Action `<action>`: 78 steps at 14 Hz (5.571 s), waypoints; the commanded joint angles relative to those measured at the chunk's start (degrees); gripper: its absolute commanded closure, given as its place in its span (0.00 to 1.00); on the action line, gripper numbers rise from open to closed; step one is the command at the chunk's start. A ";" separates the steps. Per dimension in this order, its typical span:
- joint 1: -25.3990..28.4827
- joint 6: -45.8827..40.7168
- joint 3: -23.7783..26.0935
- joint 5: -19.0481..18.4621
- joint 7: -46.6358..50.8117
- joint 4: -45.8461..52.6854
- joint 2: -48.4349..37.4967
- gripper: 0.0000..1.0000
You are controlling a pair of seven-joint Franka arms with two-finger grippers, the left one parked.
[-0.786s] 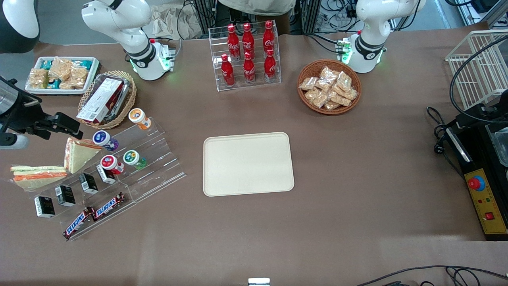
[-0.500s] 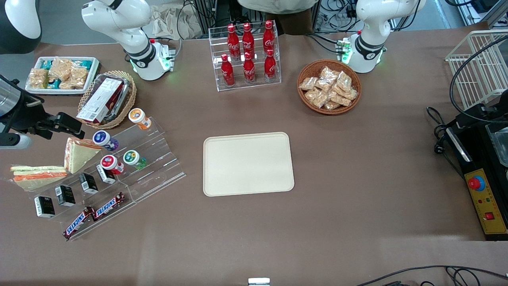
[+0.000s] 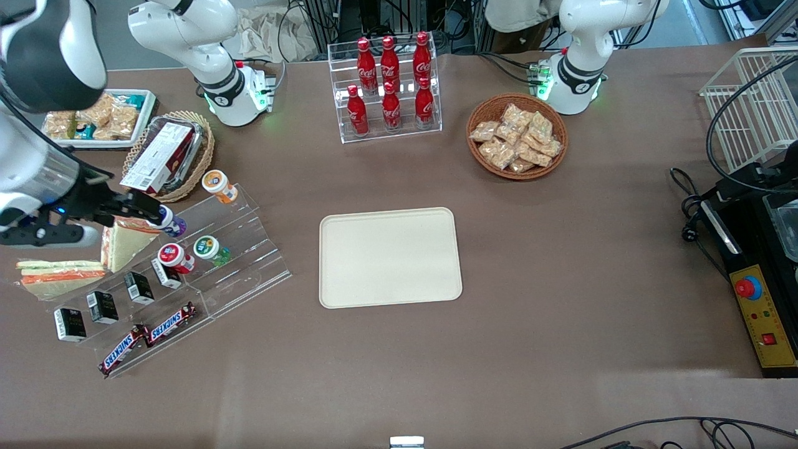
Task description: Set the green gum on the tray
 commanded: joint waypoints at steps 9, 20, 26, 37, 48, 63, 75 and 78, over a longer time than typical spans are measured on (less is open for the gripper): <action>0.71 29.35 0.20 -2.53 -0.29 -25.88 -0.01 0.00; 1.68 41.24 0.20 -2.53 -0.20 -33.01 3.60 0.00; 1.86 40.37 0.20 -2.53 0.15 -33.19 3.25 0.65; 1.94 16.94 0.20 -1.92 0.33 -15.47 1.49 0.84; 12.55 -8.24 0.47 -0.43 16.80 8.82 1.40 0.83; 33.67 41.03 0.20 1.77 49.45 -21.84 14.58 0.83; 33.06 52.23 0.20 1.77 49.99 -28.71 16.87 0.00; 32.70 52.14 0.03 1.86 49.81 -28.27 16.61 0.00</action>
